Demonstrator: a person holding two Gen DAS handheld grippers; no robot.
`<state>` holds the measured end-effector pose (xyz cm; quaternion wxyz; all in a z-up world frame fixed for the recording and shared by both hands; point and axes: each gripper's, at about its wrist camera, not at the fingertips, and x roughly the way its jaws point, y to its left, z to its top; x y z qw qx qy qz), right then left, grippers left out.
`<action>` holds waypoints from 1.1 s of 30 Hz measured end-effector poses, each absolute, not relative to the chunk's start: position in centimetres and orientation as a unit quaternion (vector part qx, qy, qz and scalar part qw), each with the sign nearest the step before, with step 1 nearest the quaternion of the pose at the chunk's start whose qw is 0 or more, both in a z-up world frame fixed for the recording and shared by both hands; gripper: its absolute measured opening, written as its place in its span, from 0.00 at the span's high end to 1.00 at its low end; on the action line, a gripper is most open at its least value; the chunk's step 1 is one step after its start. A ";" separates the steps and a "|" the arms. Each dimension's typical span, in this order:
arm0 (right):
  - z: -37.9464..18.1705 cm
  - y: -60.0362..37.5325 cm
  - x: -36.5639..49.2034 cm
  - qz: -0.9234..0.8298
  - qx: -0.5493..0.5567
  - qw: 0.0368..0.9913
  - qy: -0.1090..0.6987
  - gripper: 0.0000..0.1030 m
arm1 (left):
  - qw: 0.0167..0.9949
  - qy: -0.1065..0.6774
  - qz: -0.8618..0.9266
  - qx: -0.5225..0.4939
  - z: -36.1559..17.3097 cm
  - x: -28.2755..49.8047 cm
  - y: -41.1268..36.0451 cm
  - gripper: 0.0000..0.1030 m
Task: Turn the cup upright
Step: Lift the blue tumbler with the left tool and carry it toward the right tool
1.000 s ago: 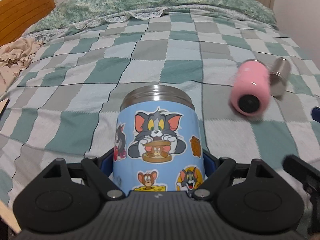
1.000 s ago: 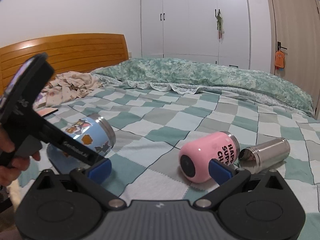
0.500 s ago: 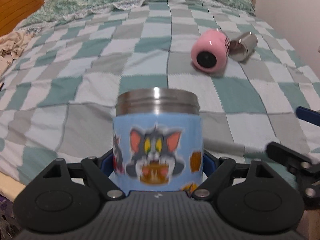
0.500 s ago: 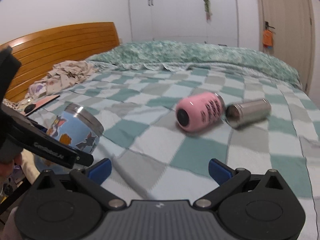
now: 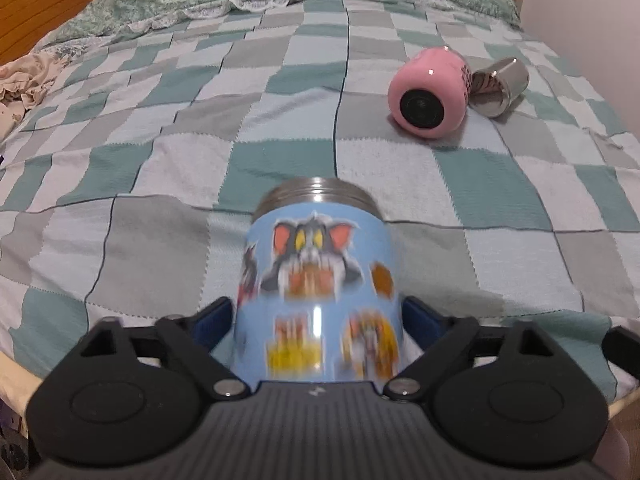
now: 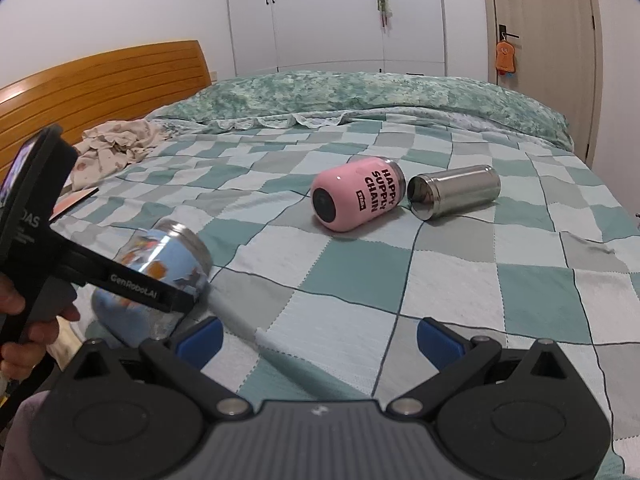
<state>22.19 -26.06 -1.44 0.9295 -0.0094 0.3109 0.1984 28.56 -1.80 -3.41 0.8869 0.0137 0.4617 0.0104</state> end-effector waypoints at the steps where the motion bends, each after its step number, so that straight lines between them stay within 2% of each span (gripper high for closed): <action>1: -1.4 -26.0 22.2 0.198 -0.009 0.929 0.311 0.00 | 0.890 0.455 0.008 0.011 -3.1 28.4 -1.7 0.00; 10: -0.2 -24.5 21.3 0.205 -0.011 0.930 0.304 0.00 | 0.916 0.402 0.005 0.007 0.5 25.6 0.1 0.00; 18: 1.7 -20.4 20.1 0.223 -0.032 0.929 0.294 0.00 | 0.938 0.346 0.035 -0.001 2.9 21.0 6.1 0.00; 33: 2.4 -9.4 21.3 0.245 -0.051 0.911 0.328 0.00 | 0.938 0.330 0.104 -0.025 0.5 16.5 19.1 0.00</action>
